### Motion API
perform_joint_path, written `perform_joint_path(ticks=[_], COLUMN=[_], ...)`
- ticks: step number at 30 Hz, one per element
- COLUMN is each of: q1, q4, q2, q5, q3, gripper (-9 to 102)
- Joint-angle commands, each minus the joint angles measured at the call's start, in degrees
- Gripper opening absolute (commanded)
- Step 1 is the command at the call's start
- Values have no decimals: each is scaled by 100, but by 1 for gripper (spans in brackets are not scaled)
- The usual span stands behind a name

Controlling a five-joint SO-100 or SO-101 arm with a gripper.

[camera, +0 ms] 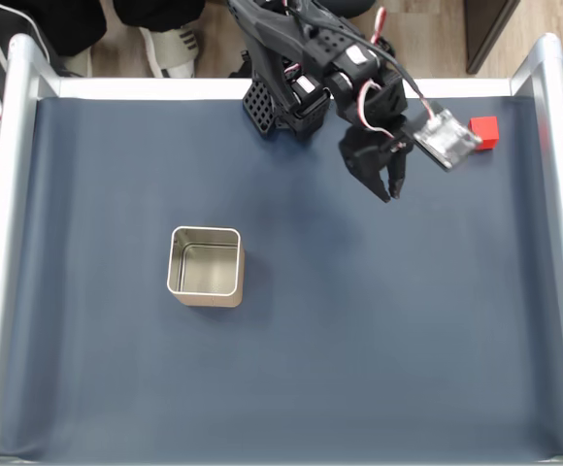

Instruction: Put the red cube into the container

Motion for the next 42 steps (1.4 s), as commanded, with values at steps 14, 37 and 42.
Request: perform_joint_path(ticks=[14,37,42], q1=[-2048,-3586,-3700], q4=[-738,-2347,-2821], q2=[-1934,-2426,-2496], q5=[53,-1327,-1160], q3=[-1310,-606,-272], gripper=[7,26,25])
